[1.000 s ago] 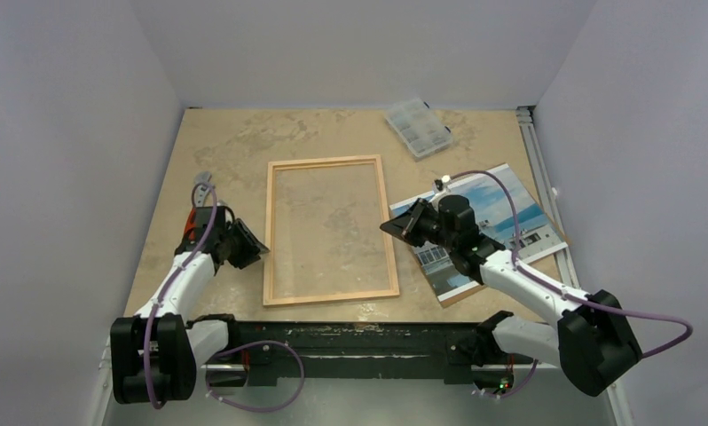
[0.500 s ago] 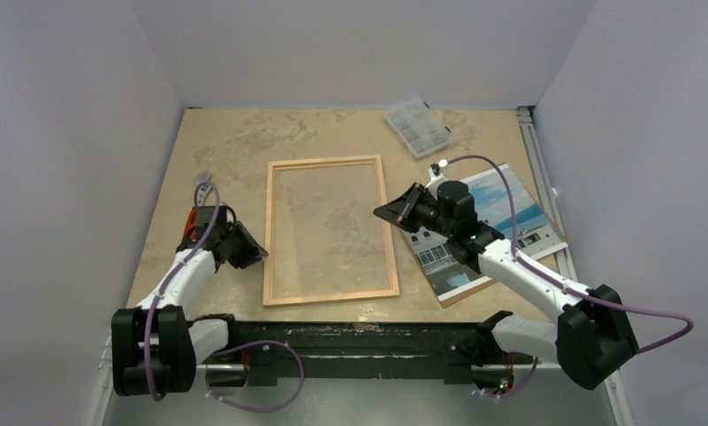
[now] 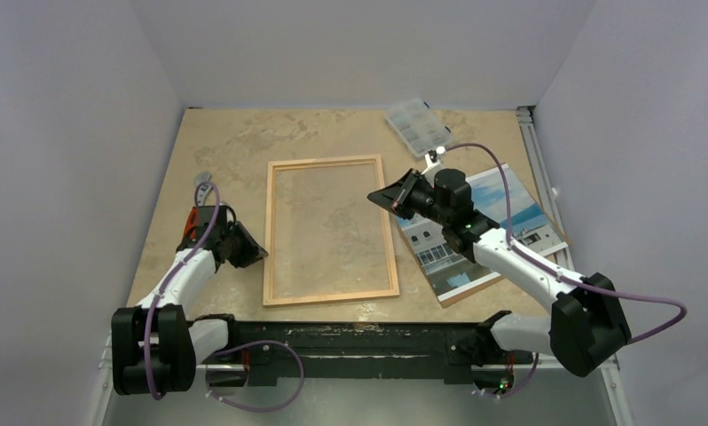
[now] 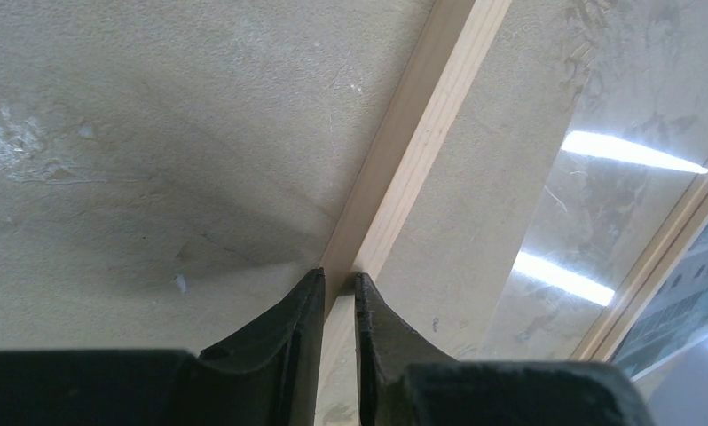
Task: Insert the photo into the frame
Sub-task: Place the photo frame item in the photo frame.
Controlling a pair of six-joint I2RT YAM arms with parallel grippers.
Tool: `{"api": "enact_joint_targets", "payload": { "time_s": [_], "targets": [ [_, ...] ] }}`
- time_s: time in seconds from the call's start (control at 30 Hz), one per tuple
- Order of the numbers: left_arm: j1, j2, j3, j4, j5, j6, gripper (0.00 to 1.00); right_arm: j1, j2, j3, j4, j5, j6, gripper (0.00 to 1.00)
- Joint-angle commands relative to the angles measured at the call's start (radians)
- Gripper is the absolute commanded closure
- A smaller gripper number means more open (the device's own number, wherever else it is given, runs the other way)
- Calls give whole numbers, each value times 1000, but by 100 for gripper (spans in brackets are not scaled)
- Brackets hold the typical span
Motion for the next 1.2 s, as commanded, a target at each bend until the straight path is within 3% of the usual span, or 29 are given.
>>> {"api": "enact_joint_targets", "payload": {
  "time_s": [0.0, 0.63, 1.17],
  "targets": [
    [-4, 16, 12, 19, -19, 33, 84, 5, 5, 75, 87, -18, 18, 100],
    [-4, 20, 11, 21, -17, 27, 86, 56, 49, 76, 346, -112, 15, 100],
    [-5, 25, 14, 21, -13, 27, 88, 75, 86, 45, 402, -9, -52, 100]
  ]
}}
